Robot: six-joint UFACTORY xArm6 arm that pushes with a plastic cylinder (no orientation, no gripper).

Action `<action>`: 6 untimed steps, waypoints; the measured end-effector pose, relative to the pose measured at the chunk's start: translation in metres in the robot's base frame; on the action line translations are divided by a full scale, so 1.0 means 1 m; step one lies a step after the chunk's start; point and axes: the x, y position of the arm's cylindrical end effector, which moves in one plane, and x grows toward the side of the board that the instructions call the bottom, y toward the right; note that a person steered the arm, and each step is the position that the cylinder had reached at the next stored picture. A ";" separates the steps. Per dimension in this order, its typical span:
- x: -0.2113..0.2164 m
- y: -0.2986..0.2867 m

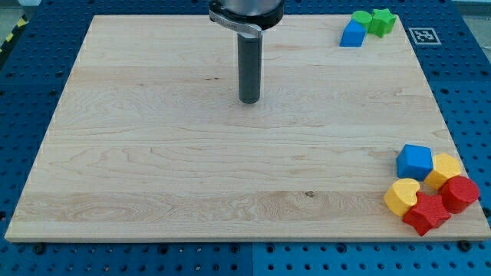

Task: Move your arm to the center left

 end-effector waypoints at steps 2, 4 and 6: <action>0.000 0.027; 0.018 0.208; 0.126 0.316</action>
